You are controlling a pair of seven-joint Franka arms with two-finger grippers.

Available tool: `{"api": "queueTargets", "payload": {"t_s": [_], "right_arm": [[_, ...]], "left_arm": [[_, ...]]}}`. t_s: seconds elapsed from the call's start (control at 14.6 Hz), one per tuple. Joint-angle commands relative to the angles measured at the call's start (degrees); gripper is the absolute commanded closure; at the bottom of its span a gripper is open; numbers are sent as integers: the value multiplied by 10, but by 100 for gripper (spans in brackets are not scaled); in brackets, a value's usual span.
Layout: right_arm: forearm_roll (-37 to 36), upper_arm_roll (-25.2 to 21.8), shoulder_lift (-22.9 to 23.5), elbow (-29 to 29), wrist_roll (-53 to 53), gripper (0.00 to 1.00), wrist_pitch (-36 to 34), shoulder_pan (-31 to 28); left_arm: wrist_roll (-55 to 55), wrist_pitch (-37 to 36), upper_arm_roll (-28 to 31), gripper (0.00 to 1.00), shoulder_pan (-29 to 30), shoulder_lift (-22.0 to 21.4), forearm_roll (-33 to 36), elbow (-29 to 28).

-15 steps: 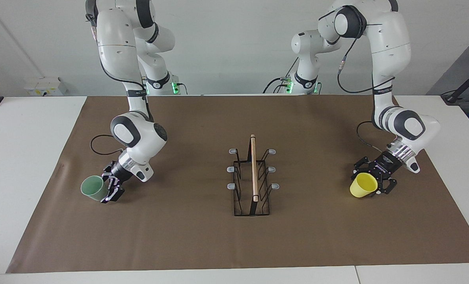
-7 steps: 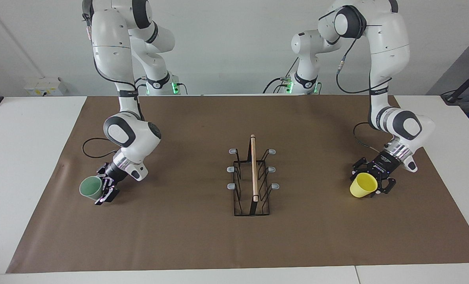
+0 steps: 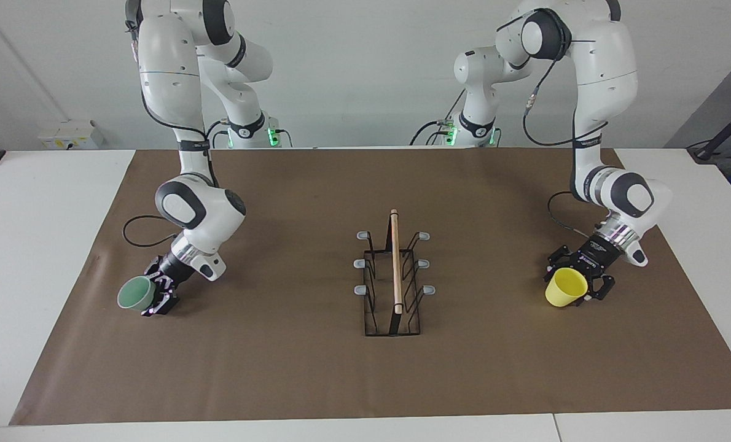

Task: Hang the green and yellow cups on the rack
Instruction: 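Close the left gripper on the yellow cup while the right gripper grasps the green cup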

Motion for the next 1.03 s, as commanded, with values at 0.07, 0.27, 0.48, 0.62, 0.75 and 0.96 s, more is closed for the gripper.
{"api": "queueTargets", "payload": {"t_s": [0.07,0.27,0.48,0.62,0.75,0.96], "right_arm": [[-27,4,-5,-5,15,100,5,-3],[-3,5,-17,-4,13,100,13,-3],[110,6,-42,-4,-32,100,41,-5],[214,7,-67,-9,-79,100,39,2],[325,22,-91,-10,-135,100,27,6],[472,66,-111,9,-173,100,-48,6]], "left_arm": [[39,-4,1,0,-3,-10,-28,-24],[40,-3,1,16,-5,-10,-45,-26],[40,-3,0,34,-7,-12,-60,-29],[41,-6,1,100,-8,-13,-73,-29],[39,-7,1,100,-9,-17,-74,-24],[21,2,4,100,-18,-35,-67,-9]]}}
